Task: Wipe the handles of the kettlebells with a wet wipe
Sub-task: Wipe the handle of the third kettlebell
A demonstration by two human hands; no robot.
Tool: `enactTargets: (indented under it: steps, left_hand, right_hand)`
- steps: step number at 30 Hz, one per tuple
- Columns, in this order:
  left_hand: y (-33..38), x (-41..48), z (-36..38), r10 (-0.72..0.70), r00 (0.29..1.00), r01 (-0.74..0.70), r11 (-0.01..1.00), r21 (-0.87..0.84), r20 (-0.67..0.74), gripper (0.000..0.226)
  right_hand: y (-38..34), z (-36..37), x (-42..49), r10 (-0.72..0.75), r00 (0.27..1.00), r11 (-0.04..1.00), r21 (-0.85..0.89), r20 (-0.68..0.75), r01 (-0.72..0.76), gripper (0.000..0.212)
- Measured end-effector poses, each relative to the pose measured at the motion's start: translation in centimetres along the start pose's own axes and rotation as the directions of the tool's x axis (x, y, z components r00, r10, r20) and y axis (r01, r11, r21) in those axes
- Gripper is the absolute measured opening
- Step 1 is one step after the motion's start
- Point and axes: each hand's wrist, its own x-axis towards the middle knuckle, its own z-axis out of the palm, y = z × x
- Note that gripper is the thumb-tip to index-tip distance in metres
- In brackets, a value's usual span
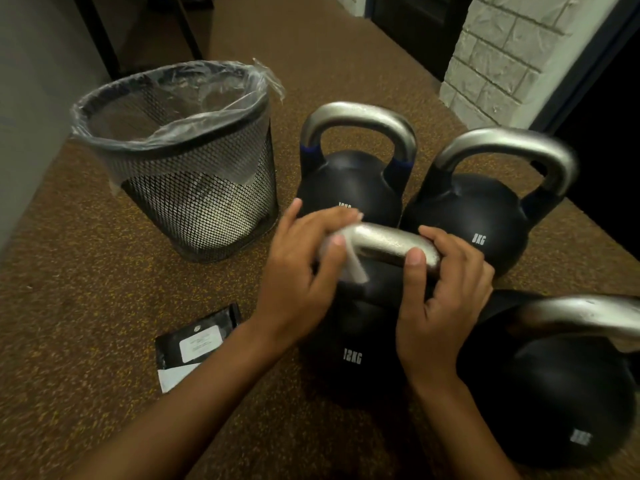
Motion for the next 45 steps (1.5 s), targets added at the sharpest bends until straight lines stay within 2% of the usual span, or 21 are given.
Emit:
enactTargets:
  steps: [2, 4, 7, 10, 13, 15, 17, 20, 22, 25, 26, 28, 29, 31, 33, 35, 38, 40, 41, 43, 45]
  left_hand:
    - [-0.7, 0.6, -0.4, -0.245, 0.969, 0.245, 0.968, -0.05, 0.002, 0.031]
    - [-1.3, 1.9, -0.5, -0.497, 0.86, 0.504, 0.862, -0.045, 0.112, 0.038]
    - [-1.3, 3.9, -0.5, -0.633, 0.737, 0.648, 0.762, 0.022, 0.237, 0.038]
    - [-0.4, 4.6, -0.2, -0.513, 0.818, 0.51, 0.856, 0.087, 0.26, 0.044]
    - [0.7, 3.5, 0.4, -0.203, 0.963, 0.169, 0.967, 0.189, 0.175, 0.045]
    - [1.0, 2.7, 0.5, -0.067, 0.989, 0.046, 0.986, 0.159, 0.13, 0.041]
    - [0.1, 2.4, 0.5, -0.1, 0.989, 0.092, 0.993, 0.077, 0.112, 0.039]
    - [-1.0, 3.5, 0.2, -0.336, 0.925, 0.349, 0.936, -0.043, 0.18, 0.05]
    - [-0.7, 4.8, -0.1, -0.446, 0.846, 0.456, 0.889, 0.038, 0.29, 0.05]
    - [0.9, 6.4, 0.0, -0.502, 0.781, 0.408, 0.861, 0.304, 0.372, 0.044]
    - [1.7, 6.5, 0.1, -0.484, 0.79, 0.333, 0.854, 0.4, 0.375, 0.042]
    - [2.7, 5.7, 0.9, -0.286, 0.897, 0.087, 0.863, 0.498, 0.338, 0.035]
    - [3.0, 5.0, 1.2, -0.116, 0.946, -0.048, 0.874, 0.484, 0.304, 0.034]
    - [2.7, 3.9, 1.2, 0.093, 0.957, -0.207, 0.882, 0.423, 0.275, 0.037]
    - [1.7, 3.8, 0.7, 0.058, 0.962, -0.151, 0.927, 0.343, 0.267, 0.044]
    - [0.7, 4.0, 0.1, -0.119, 0.959, 0.057, 0.971, 0.233, 0.258, 0.049]
    - [0.2, 5.1, -0.2, -0.37, 0.872, 0.329, 0.928, 0.177, 0.321, 0.052]
    - [1.2, 5.4, 0.2, -0.403, 0.853, 0.293, 0.896, 0.335, 0.333, 0.042]
    - [1.7, 5.3, 0.6, -0.354, 0.882, 0.212, 0.889, 0.406, 0.313, 0.038]
    - [2.3, 4.2, 1.2, -0.098, 0.959, -0.04, 0.881, 0.472, 0.265, 0.041]
    - [1.9, 3.1, 1.4, 0.093, 0.967, -0.195, 0.87, 0.453, 0.238, 0.044]
  right_hand:
    - [-0.1, 0.0, 0.0, -0.001, 1.0, 1.0, -0.001, -0.002, 0.001, 0.034]
    - [-0.1, 0.0, 0.0, 0.002, 1.0, 1.0, 0.0, -0.005, -0.002, 0.034]
    - [-0.2, -0.1, -0.1, 0.005, 1.0, 1.0, 0.002, -0.008, -0.005, 0.034]
    - [-0.1, 0.0, 0.0, -0.001, 1.0, 1.0, -0.001, -0.011, 0.001, 0.034]
    - [-0.1, 0.1, 0.0, -0.004, 1.0, 1.0, -0.006, -0.015, 0.004, 0.033]
    - [-0.1, 0.2, 0.0, -0.005, 1.0, 1.0, -0.006, -0.015, 0.004, 0.034]
    - [-0.1, 0.1, 0.0, 0.0, 1.0, 1.0, -0.01, -0.009, 0.0, 0.035]
    - [-0.1, 0.0, 0.0, -0.001, 1.0, 1.0, -0.008, -0.004, 0.001, 0.035]
    - [-0.1, 0.0, 0.0, 0.0, 1.0, 1.0, -0.009, -0.005, 0.0, 0.035]
    - [-0.2, 0.0, 0.0, 0.007, 1.0, 1.0, 0.0, -0.005, -0.007, 0.035]
    - [-0.2, 0.0, 0.0, 0.007, 1.0, 1.0, 0.0, -0.006, -0.007, 0.035]
    - [-0.2, 0.0, 0.0, 0.006, 1.0, 1.0, -0.003, -0.002, -0.006, 0.035]
    - [-0.1, 0.0, 0.0, 0.005, 1.0, 1.0, -0.003, 0.002, -0.005, 0.035]
    - [-0.1, -0.1, 0.0, -0.001, 1.0, 1.0, -0.004, 0.009, 0.001, 0.035]
    - [0.0, -0.1, 0.0, -0.005, 1.0, 1.0, -0.004, 0.014, 0.005, 0.035]
    - [0.0, -0.2, 0.0, -0.006, 1.0, 1.0, 0.0, 0.018, 0.006, 0.035]
    - [0.0, -0.2, 0.0, -0.006, 1.0, 1.0, 0.004, 0.02, 0.006, 0.035]
    - [0.0, -0.2, 0.0, -0.008, 1.0, 1.0, 0.003, 0.017, 0.008, 0.035]
    - [0.0, -0.2, 0.0, -0.008, 1.0, 1.0, 0.004, 0.014, 0.008, 0.035]
    - [0.0, -0.1, 0.0, -0.007, 1.0, 1.0, 0.003, 0.012, 0.007, 0.036]
    - [0.0, -0.1, 0.0, -0.007, 1.0, 1.0, 0.0, 0.016, 0.007, 0.036]
